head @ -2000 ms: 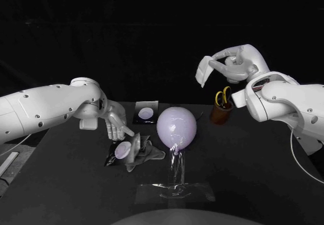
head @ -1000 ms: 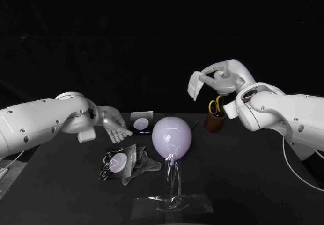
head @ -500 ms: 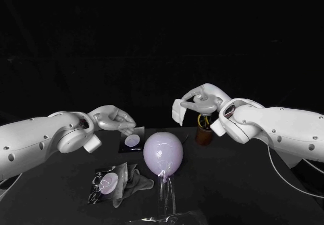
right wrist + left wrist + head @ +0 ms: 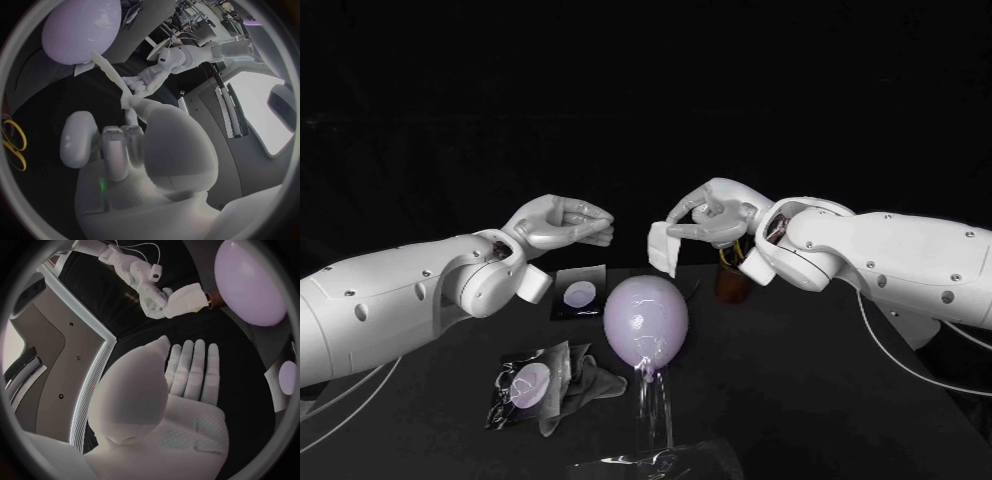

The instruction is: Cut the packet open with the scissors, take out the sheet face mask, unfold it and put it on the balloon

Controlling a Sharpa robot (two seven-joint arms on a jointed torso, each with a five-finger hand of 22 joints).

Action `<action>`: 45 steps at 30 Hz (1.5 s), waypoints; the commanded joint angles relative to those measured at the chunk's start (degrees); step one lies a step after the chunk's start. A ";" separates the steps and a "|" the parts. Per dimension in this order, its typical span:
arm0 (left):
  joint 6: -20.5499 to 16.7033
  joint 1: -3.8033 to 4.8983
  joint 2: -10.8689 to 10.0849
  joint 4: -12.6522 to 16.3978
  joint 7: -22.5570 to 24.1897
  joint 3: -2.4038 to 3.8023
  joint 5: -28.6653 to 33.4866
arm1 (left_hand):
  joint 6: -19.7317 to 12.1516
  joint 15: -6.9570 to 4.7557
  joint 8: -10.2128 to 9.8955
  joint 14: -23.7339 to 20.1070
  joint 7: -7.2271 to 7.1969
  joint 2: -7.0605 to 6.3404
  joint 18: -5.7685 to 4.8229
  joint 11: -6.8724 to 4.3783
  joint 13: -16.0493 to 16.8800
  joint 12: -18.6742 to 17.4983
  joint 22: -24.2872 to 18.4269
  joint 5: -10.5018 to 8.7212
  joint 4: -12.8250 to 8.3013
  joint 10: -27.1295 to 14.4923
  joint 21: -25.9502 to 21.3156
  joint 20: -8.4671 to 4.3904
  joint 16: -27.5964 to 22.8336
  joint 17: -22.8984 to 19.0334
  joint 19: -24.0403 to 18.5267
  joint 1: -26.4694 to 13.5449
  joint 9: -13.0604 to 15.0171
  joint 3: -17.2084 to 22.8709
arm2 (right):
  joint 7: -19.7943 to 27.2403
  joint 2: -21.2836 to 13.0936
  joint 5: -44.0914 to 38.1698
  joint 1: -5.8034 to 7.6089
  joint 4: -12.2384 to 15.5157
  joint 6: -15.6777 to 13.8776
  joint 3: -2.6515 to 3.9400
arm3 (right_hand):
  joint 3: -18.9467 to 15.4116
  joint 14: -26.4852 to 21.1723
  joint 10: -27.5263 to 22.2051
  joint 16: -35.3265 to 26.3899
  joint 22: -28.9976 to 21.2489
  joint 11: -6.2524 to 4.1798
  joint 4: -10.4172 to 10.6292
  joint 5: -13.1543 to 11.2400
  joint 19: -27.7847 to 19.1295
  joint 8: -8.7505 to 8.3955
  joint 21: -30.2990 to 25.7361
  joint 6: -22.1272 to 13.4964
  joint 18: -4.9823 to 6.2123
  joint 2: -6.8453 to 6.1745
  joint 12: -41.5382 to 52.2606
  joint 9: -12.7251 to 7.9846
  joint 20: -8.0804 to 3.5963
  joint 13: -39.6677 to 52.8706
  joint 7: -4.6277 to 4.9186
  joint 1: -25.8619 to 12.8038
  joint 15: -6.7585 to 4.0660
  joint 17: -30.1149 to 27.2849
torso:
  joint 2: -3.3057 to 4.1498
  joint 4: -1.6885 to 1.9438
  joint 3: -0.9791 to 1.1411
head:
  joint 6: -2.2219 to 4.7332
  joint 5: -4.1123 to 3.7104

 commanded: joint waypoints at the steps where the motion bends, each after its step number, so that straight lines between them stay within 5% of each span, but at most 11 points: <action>1: -0.71 -0.29 0.84 -0.30 4.58 0.16 5.66 | -0.41 0.25 -0.68 -1.21 -0.33 -0.89 -0.88 0.27 -0.06 -0.30 -0.08 -0.21 -0.03 -0.92 -0.84 0.08 -0.79 -0.25 -1.26 -0.49 -0.47 0.27 | 2.75 0.29 -2.84 0.35 -0.32 5.96 0.04 | -0.06 6.19 4.62 0.25 9.86 0.01 -0.23 0.25 -0.31 0.56 -0.15 0.00 0.46 0.17 -0.15 2.42 -0.04 13.70 -0.02 0.32 -0.09 15.09 | 0.01 0.04 -0.12 | -0.91 0.27; 9: 0.88 -0.95 1.82 -0.83 5.41 0.28 8.25 | -0.72 1.01 -1.73 -3.03 -0.77 -1.23 -1.78 1.04 -0.07 -0.33 0.01 -0.21 -0.23 -2.34 -1.94 0.10 -1.96 -0.80 -2.66 -0.94 -1.29 0.31 | 4.40 0.91 -3.56 1.35 -0.99 9.45 0.10 | -0.24 6.19 4.54 0.25 9.83 0.05 -0.23 0.25 -0.39 0.64 -0.28 -0.21 0.47 0.21 -0.28 2.47 0.00 13.64 0.01 0.29 -0.03 15.09 | 0.03 0.06 -0.13 | -2.01 0.77; 12: 1.92 -1.11 2.00 -0.96 5.68 0.30 9.58 | -0.72 1.01 -1.73 -3.03 -0.77 -1.23 -1.78 1.04 -0.07 -0.33 0.01 -0.21 -0.23 -2.34 -1.94 0.10 -1.96 -0.80 -2.66 -0.94 -1.29 0.31 | 4.73 1.19 -3.11 1.64 -1.55 10.46 0.13 | -0.30 6.19 4.62 0.25 9.88 0.07 -0.22 0.25 -0.33 0.64 -0.12 -0.32 0.43 0.24 -0.12 2.48 0.02 13.72 0.03 0.29 -0.01 15.09 | 0.03 0.10 -0.12 | -1.77 1.05; 21: 7.30 -1.55 2.70 -1.46 6.26 0.32 12.42 | 0.36 1.48 -2.22 -4.80 -1.36 4.05 -2.62 1.30 -0.01 -0.13 0.03 -0.24 0.25 -2.60 -2.97 0.09 -2.21 -1.44 -3.90 -3.26 -1.88 2.18 | 5.23 1.96 -2.66 2.53 -2.86 11.67 0.20 | -0.38 6.19 4.70 0.25 9.84 0.09 -0.22 0.25 -0.41 0.66 -0.29 -0.44 0.46 0.28 0.02 2.49 0.04 13.79 0.04 0.29 0.02 15.09 | -0.02 0.00 -0.08 | -1.59 1.66; 26: 10.83 -1.82 3.06 -1.80 5.90 0.33 12.75 | 0.96 1.49 -2.32 -5.34 -1.31 5.69 -2.98 1.15 0.01 -0.08 -0.09 -0.28 0.28 -2.35 -3.63 0.10 -2.19 -1.64 -5.41 -4.12 -2.01 2.70 | 5.49 2.19 -2.59 2.98 -3.38 11.44 0.27 | -0.38 6.19 4.70 0.25 9.84 0.09 -0.22 0.25 -0.41 0.66 -0.29 -0.44 0.46 0.28 0.02 2.49 0.04 13.79 0.04 0.29 0.02 15.09 | -0.07 0.01 -0.07 | -1.47 1.60; 32: 14.37 -2.23 3.41 -2.27 4.76 0.33 12.82 | 1.03 1.42 -2.69 -5.30 -0.92 4.32 -2.90 1.07 0.02 -0.10 0.13 -0.32 0.29 -2.22 -3.42 0.05 -2.00 -1.69 -4.15 -5.87 -2.23 1.22 | 5.71 2.31 -2.32 3.22 -3.61 11.37 0.33 | -0.45 6.19 4.75 0.25 9.82 0.11 -0.22 0.25 -0.45 0.69 -0.36 -0.51 0.47 0.31 0.12 2.51 0.05 13.84 0.05 0.29 0.03 15.09 | -0.02 0.03 -0.07 | -1.35 1.59; 34: 15.21 -2.37 3.57 -2.46 4.39 0.33 12.81 | 0.95 1.36 -2.93 -5.11 -0.72 1.45 -2.85 1.04 0.02 -0.11 0.16 -0.31 0.05 -2.21 -3.43 0.04 -1.86 -1.67 -4.03 -6.51 -2.36 -0.59 | 5.75 2.32 -2.27 3.27 -3.56 11.35 0.36 | -0.45 6.19 4.75 0.25 9.82 0.11 -0.22 0.25 -0.45 0.69 -0.36 -0.51 0.47 0.31 0.12 2.51 0.05 13.84 0.05 0.29 0.03 15.09 | 0.02 0.01 -0.05 | -1.29 1.59; 35: 15.54 -2.43 3.64 -2.54 4.25 0.33 12.81 | 1.08 1.33 -2.94 -5.06 -0.71 1.09 -2.83 0.99 0.03 -0.11 0.16 -0.30 0.03 -2.18 -3.44 0.04 -1.83 -1.67 -3.98 -6.52 -2.38 -0.91 | 5.76 2.33 -2.26 3.29 -3.57 11.33 0.36 | -0.45 6.19 4.75 0.25 9.82 0.11 -0.22 0.25 -0.45 0.69 -0.36 -0.51 0.47 0.31 0.12 2.51 0.05 13.84 0.05 0.29 0.03 15.09 | 0.03 -0.02 -0.05 | -1.28 1.59; 45: 15.95 -2.73 4.10 -3.03 3.74 0.34 12.30 | 0.90 1.36 -3.53 -4.94 -0.98 0.99 -2.66 1.15 -0.02 -0.26 0.18 -0.30 0.03 -2.42 -3.48 0.01 -1.77 -1.68 -3.72 -6.28 -2.73 -1.65 | 5.88 2.36 -2.11 3.44 -3.52 11.18 0.47 | -0.47 6.19 4.75 0.25 9.83 0.11 -0.23 0.25 -0.44 0.70 -0.33 -0.53 0.46 0.32 0.11 2.52 0.06 13.83 0.05 0.29 0.04 15.09 | -0.06 0.03 -0.04 | -1.12 1.55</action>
